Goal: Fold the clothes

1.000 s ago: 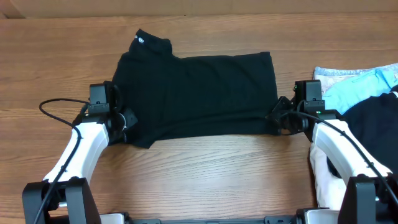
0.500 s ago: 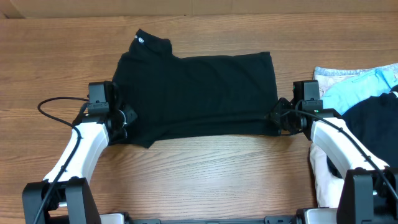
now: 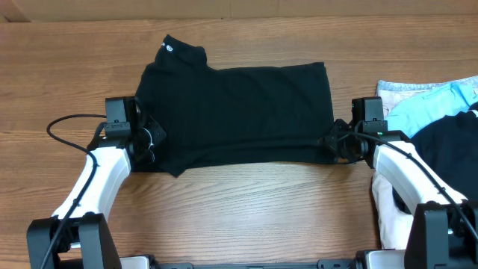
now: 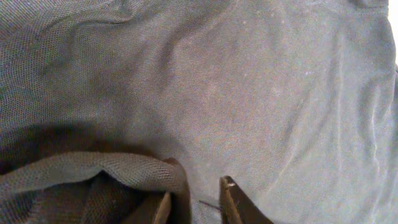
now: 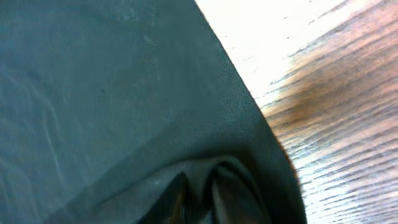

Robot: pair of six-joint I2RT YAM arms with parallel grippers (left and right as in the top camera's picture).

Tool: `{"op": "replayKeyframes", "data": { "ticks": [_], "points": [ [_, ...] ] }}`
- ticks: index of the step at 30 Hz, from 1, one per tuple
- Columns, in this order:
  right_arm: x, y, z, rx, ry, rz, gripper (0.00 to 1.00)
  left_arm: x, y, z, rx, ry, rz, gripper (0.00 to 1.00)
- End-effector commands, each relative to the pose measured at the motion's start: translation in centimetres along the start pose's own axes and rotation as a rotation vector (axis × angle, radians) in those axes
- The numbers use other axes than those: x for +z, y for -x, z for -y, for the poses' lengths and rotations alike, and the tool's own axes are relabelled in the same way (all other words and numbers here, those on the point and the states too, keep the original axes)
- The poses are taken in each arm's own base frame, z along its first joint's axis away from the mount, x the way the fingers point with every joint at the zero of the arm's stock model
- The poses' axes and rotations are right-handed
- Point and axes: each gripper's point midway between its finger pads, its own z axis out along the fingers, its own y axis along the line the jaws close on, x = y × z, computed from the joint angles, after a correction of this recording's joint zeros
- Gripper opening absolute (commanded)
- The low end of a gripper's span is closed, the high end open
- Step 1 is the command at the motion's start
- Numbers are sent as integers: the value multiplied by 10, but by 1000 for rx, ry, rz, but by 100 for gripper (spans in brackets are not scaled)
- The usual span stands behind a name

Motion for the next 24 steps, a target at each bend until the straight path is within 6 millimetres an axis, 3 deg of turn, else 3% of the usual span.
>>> {"op": "replayKeyframes", "data": {
  "ticks": [1,6,8,11,13,19,24],
  "points": [
    [-1,7,-1,-9,-8,22,22,0,3,1,-6,-3,2,29],
    [-1,8,-1,-10,-9,26,16,0,4,-8,-10,47,14,30],
    [-1,9,0,-10,-15,35,17,0,3,-9,-10,50,13,34],
    [-1,7,-3,-24,2,19,33,0,1,-6,-10,33,1,73],
    [-1,-2,-12,-90,56,-27,39,0,-5,3,16,-17,-36,84],
    [-2,-15,-10,-120,61,-88,44,-8,-26,29,240,-182,-145,88],
    [-2,-19,-6,-114,48,-106,45,-31,-37,21,295,-100,-262,80]
  ]
}}
